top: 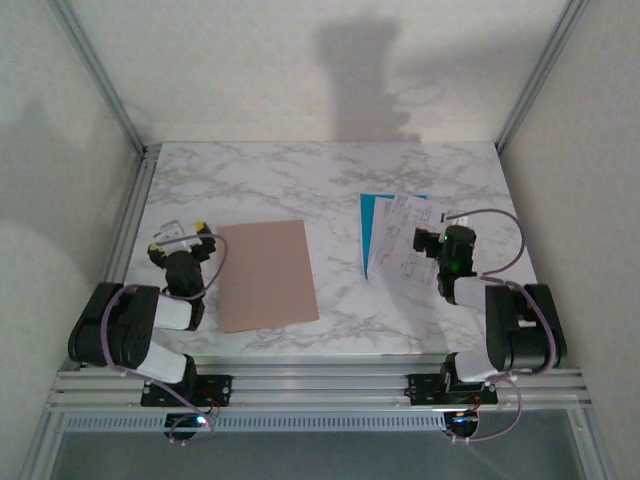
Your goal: Put the files into the folder
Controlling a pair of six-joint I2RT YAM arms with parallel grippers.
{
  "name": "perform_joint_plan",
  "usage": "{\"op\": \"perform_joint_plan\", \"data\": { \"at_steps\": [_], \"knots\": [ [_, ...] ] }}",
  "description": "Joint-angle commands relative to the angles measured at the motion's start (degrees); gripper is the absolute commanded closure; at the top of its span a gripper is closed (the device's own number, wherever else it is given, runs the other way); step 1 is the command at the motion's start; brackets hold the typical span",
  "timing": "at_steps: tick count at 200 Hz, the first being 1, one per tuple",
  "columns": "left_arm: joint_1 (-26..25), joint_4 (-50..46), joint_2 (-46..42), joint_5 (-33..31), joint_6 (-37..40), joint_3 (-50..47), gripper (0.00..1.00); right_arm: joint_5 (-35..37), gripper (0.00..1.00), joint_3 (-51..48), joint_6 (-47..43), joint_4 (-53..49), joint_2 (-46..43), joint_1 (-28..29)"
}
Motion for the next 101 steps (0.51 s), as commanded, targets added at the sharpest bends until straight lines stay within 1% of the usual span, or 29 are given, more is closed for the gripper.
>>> {"op": "perform_joint_plan", "data": {
  "at_steps": [1, 8, 17, 21, 27, 32, 35, 36, 39, 41, 44, 48, 52, 56, 63, 70, 87, 101],
  "knots": [
    [-3.3, -9.4, -5.8, -10.2, 3.2, 6.7, 0.01, 6.0, 0.01, 7.1, 3.1, -10.0, -10.4, 0.8],
    [-3.4, -9.7, -7.9, -10.8, 2.0, 7.7, 0.01, 7.5, 0.01, 9.9, 4.4, -12.6, -13.4, 1.2],
    [-3.5, -10.8, -10.1, -12.7, 0.4, 10.0, 0.01, 8.5, 0.01, 14.7, 7.5, -19.2, -16.2, 1.6],
    [-3.6, -12.5, -11.0, -14.4, -1.2, 11.6, 0.01, 9.1, 0.01, 18.4, 9.8, -23.7, -16.7, 1.6],
    [-3.4, -18.2, -12.1, -17.0, -6.3, 15.9, 0.01, 11.3, 0.01, 23.3, 15.2, -32.1, -16.5, 1.6],
    [-2.6, -26.9, -12.6, -17.2, -12.0, 20.9, 0.00, 12.8, 0.01, 29.4, 20.5, -39.6, -15.7, 1.1],
    [-1.8, -35.1, -12.7, -15.1, -16.0, 24.6, 0.01, 13.1, 0.01, 32.2, 24.2, -47.1, -15.0, 0.9],
    [-1.6, -38.7, -12.6, -14.3, -17.0, 25.9, 0.01, 13.2, 0.01, 33.0, 25.2, -48.3, -14.7, 0.8],
    [-0.3, -46.6, -12.2, -10.9, -20.7, 30.4, 0.00, 14.4, 0.01, 37.1, 29.0, -55.6, -13.6, 0.5],
    [0.5, -52.3, -11.7, -9.0, -23.3, 32.8, 0.01, 15.1, 0.01, 39.3, 31.3, -58.4, -12.9, 0.4],
    [1.7, -58.6, -10.7, -7.0, -27.1, 36.6, 0.00, 17.3, 0.01, 42.4, 37.7, -66.9, -11.7, 0.4],
    [3.1, -65.6, -9.4, -4.3, -32.8, 40.9, 0.00, 19.7, 0.01, 45.8, 44.3, -74.6, -10.3, 0.4],
    [4.5, -72.6, -7.6, -1.2, -37.3, 44.3, 0.00, 20.2, 0.01, 47.6, 46.6, -79.2, -9.1, 0.2],
    [5.4, -75.4, -6.1, 1.9, -39.2, 46.4, 0.01, 17.3, 0.01, 48.0, 45.1, -79.8, -8.5, -0.2],
    [7.0, -76.5, -4.0, 8.7, -40.4, 47.8, 0.00, 11.8, 0.03, 47.4, 41.4, -77.0, -8.2, -0.6],
    [7.6, -78.2, -2.4, 12.7, -42.0, 49.1, 0.00, 7.8, 0.07, 46.9, 40.3, -75.5, -8.2, -0.5],
    [7.2, -82.6, -1.1, 16.5, -43.0, 49.9, 0.03, 1.6, 0.10, 43.9, 42.0, -73.4, -9.9, 0.9],
    [5.8, -87.1, -1.9, 17.2, -41.1, 49.0, 0.05, -1.9, 0.06, 41.2, 40.5, -70.3, -11.1, 4.2]
  ]
}}
